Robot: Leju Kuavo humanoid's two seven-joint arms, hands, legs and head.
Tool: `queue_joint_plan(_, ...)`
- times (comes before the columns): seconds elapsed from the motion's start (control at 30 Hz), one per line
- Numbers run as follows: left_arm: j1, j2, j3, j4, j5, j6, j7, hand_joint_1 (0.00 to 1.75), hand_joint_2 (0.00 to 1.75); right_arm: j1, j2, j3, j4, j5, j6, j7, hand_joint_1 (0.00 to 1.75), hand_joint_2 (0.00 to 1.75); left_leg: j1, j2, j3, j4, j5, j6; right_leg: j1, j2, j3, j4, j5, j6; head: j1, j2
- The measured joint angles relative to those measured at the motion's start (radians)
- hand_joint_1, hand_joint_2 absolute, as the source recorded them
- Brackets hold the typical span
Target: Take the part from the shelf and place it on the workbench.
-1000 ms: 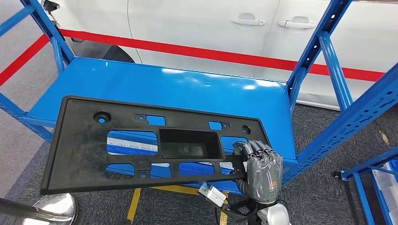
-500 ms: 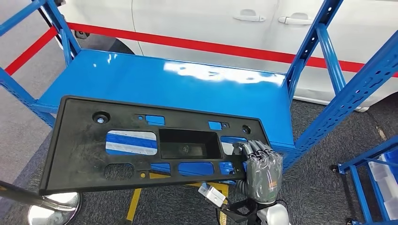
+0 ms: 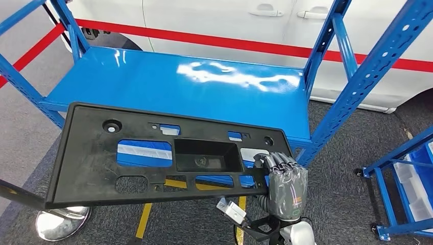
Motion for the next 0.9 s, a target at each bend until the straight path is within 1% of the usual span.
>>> queue_joint_plan(0.03,0.001,0.0,0.0,0.0,-0.001,0.0,0.0,0.0,1.75,0.0,0.001,0.0,0.0,-0.019,0.001,0.0,1.71,1.75,0.001,-0.001,-0.008,0.015,-0.02,-0.005,-0.002,-0.001,-0.008,-0.003,0.01,-0.009,0.0,0.0)
queue_joint_plan(0.07,0.001,0.0,0.0,0.0,-0.001,-0.001,0.0,0.0,1.75,0.0,0.002,-0.001,0.0,-0.046,0.003,-0.001,1.71,1.75,0.002,-0.002,-0.022,0.049,-0.056,-0.009,-0.004,-0.003,-0.018,-0.005,0.02,-0.017,-0.001,0.0)
queue_joint_plan(0.1,0.001,0.0,0.0,0.0,-0.002,-0.001,0.0,0.0,1.75,0.0,0.003,-0.003,0.001,-0.077,0.004,-0.004,1.71,1.75,0.003,-0.002,-0.039,0.101,-0.104,-0.012,-0.003,-0.004,-0.03,-0.004,0.029,-0.022,-0.001,0.0)
queue_joint_plan(0.13,0.001,0.0,0.0,0.0,-0.003,-0.002,0.0,0.0,1.75,0.001,0.004,-0.005,0.002,-0.105,0.005,-0.009,1.71,1.75,0.003,-0.002,-0.057,0.165,-0.15,-0.015,-0.002,-0.005,-0.042,-0.003,0.038,-0.025,-0.001,0.0)
queue_joint_plan(0.17,0.002,0.0,0.0,0.0,-0.003,-0.002,0.0,0.0,1.75,0.001,0.005,-0.009,0.004,-0.125,0.004,-0.016,1.71,1.75,0.003,-0.002,-0.07,0.225,-0.18,-0.017,-0.001,-0.006,-0.054,0.0,0.046,-0.026,-0.001,0.0)
queue_joint_plan(0.2,0.002,0.0,0.0,0.0,-0.003,-0.002,0.0,0.0,1.75,0.001,0.005,-0.013,0.006,-0.139,0.004,-0.024,1.71,1.75,0.003,-0.002,-0.07,0.261,-0.188,-0.019,0.0,-0.006,-0.066,0.003,0.054,-0.025,-0.001,0.0)
queue_joint_plan(0.23,0.002,0.0,0.0,0.0,-0.003,-0.002,0.0,0.0,1.75,0.002,0.006,-0.019,0.008,-0.148,0.003,-0.034,1.71,1.75,0.003,-0.002,-0.054,0.261,-0.175,-0.018,0.0,-0.007,-0.078,0.007,0.061,-0.024,-0.001,0.0)
queue_joint_plan(0.27,0.002,0.0,0.0,0.0,-0.003,-0.002,0.0,0.0,1.75,0.002,0.007,-0.023,0.009,-0.154,0.002,-0.042,1.71,1.75,0.003,-0.002,-0.018,0.223,-0.149,-0.016,0.001,-0.006,-0.089,0.012,0.066,-0.022,-0.001,0.0)
queue_joint_plan(0.3,0.002,0.0,0.0,0.0,-0.003,-0.002,0.0,0.0,1.75,0.003,0.008,-0.027,0.01,-0.158,0.002,-0.049,1.71,1.75,0.003,-0.002,0.031,0.156,-0.124,-0.011,0.001,-0.006,-0.098,0.016,0.071,-0.02,-0.001,0.0)
queue_joint_plan(0.33,0.001,0.0,0.0,0.0,-0.003,-0.002,0.0,0.0,1.75,0.004,0.01,-0.029,0.01,-0.161,0.002,-0.054,1.71,1.75,0.001,-0.003,0.081,0.081,-0.113,-0.006,0.002,-0.006,-0.106,0.02,0.075,-0.016,-0.001,0.0)
queue_joint_plan(0.37,0.0,0.0,0.0,0.0,-0.003,-0.002,-0.001,0.0,1.75,0.005,0.012,-0.031,0.01,-0.164,0.002,-0.057,1.71,1.75,-0.002,-0.003,0.116,0.025,-0.109,-0.001,0.003,-0.006,-0.11,0.022,0.08,-0.012,-0.001,0.0)
queue_joint_plan(0.4,0.0,0.0,0.0,0.0,-0.003,-0.001,-0.001,0.0,1.75,0.005,0.013,-0.033,0.01,-0.166,0.002,-0.059,1.71,1.75,-0.005,-0.003,0.134,-0.01,-0.11,0.004,0.003,-0.007,-0.113,0.023,0.085,-0.006,-0.001,0.0)
queue_joint_plan(0.43,-0.001,0.001,0.0,0.0,-0.003,-0.001,-0.002,0.0,1.75,0.005,0.015,-0.034,0.01,-0.168,0.002,-0.059,1.71,1.75,-0.008,-0.003,0.137,-0.022,-0.113,0.007,0.003,-0.007,-0.115,0.022,0.091,0.0,-0.001,0.0)
queue_joint_plan(0.5,0.0,0.0,0.0,0.0,-0.003,-0.001,-0.004,0.0,1.75,0.006,0.016,-0.037,0.01,-0.173,0.002,-0.061,1.71,1.75,-0.006,-0.001,0.128,-0.031,-0.099,0.017,0.003,-0.006,-0.116,0.021,0.098,0.013,0.0,0.0)
queue_joint_plan(0.53,0.0,-0.001,0.0,0.0,-0.003,-0.001,-0.007,0.0,1.75,0.007,0.016,-0.039,0.01,-0.178,0.001,-0.063,1.71,1.75,-0.003,0.001,0.126,-0.036,-0.09,0.025,0.002,-0.005,-0.122,0.032,0.087,0.019,0.0,0.0)
queue_joint_plan(0.57,-0.001,-0.001,0.0,0.0,-0.003,-0.001,-0.009,0.0,1.75,0.008,0.016,-0.041,0.011,-0.183,0.001,-0.066,1.71,1.75,0.0,0.004,0.121,-0.04,-0.08,0.033,0.002,-0.003,-0.135,0.061,0.062,0.023,0.0,0.0)
queue_joint_plan(0.6,-0.001,-0.001,0.0,0.0,-0.003,0.0,-0.01,0.0,1.75,0.009,0.016,-0.044,0.011,-0.189,0.001,-0.07,1.71,1.75,0.001,0.006,0.114,-0.042,-0.071,0.038,0.0,-0.002,-0.155,0.111,0.024,0.027,0.001,0.0)
queue_joint_plan(0.63,-0.001,-0.001,0.0,0.0,-0.003,0.001,-0.011,0.0,1.75,0.011,0.016,-0.047,0.011,-0.194,0.001,-0.073,1.71,1.75,0.001,0.007,0.105,-0.041,-0.065,0.042,-0.002,-0.001,-0.179,0.174,-0.018,0.03,0.001,0.0)
queue_joint_plan(0.67,0.0,-0.001,0.0,0.0,-0.003,0.001,-0.011,0.0,1.75,0.013,0.016,-0.05,0.012,-0.199,0.0,-0.075,1.71,1.75,0.001,0.008,0.095,-0.039,-0.059,0.043,-0.004,-0.001,-0.2,0.235,-0.05,0.033,0.001,0.0)
queue_joint_plan(0.7,0.001,-0.001,0.0,0.0,-0.003,0.002,-0.011,0.0,1.75,0.016,0.016,-0.052,0.014,-0.203,0.0,-0.077,1.71,1.75,0.0,0.009,0.086,-0.037,-0.055,0.042,-0.005,-0.001,-0.209,0.274,-0.066,0.036,0.001,0.0)
queue_joint_plan(0.73,0.002,-0.002,0.0,0.0,-0.003,0.002,-0.011,0.0,1.75,0.019,0.016,-0.054,0.015,-0.207,0.0,-0.078,1.71,1.75,0.001,0.009,0.078,-0.033,-0.051,0.041,-0.006,-0.002,-0.2,0.279,-0.063,0.037,0.001,0.0)
queue_joint_plan(0.77,0.003,-0.002,0.0,0.0,-0.003,0.002,-0.011,0.0,1.75,0.022,0.016,-0.056,0.016,-0.212,-0.001,-0.079,1.71,1.75,0.001,0.01,0.072,-0.029,-0.049,0.039,-0.008,-0.003,-0.17,0.243,-0.042,0.038,0.001,0.0)
queue_joint_plan(0.8,0.003,-0.002,0.0,0.0,-0.004,0.002,-0.011,0.0,1.75,0.023,0.016,-0.059,0.017,-0.216,-0.002,-0.08,1.71,1.75,0.001,0.011,0.068,-0.024,-0.048,0.038,-0.009,-0.006,-0.126,0.177,-0.014,0.037,0.001,0.0)
queue_joint_plan(0.83,0.002,-0.002,0.0,0.0,-0.004,0.002,-0.011,0.0,1.75,0.024,0.016,-0.061,0.017,-0.22,-0.002,-0.081,1.71,1.75,-0.001,0.012,0.064,-0.018,-0.048,0.035,-0.008,-0.013,-0.084,0.109,0.005,0.034,0.001,0.0)
queue_joint_plan(0.87,0.002,-0.002,0.0,0.0,-0.004,0.002,-0.012,0.0,1.75,0.025,0.016,-0.064,0.017,-0.224,-0.003,-0.082,1.71,1.75,-0.003,0.013,0.06,-0.012,-0.049,0.031,-0.006,-0.017,-0.054,0.055,0.018,0.03,0.001,0.0)
queue_joint_plan(0.9,0.002,-0.002,0.0,0.0,-0.004,0.002,-0.012,0.0,1.75,0.026,0.016,-0.067,0.016,-0.227,-0.005,-0.084,1.71,1.75,-0.005,0.015,0.057,-0.008,-0.049,0.027,-0.004,-0.02,-0.04,0.025,0.021,0.026,0.0,0.0)
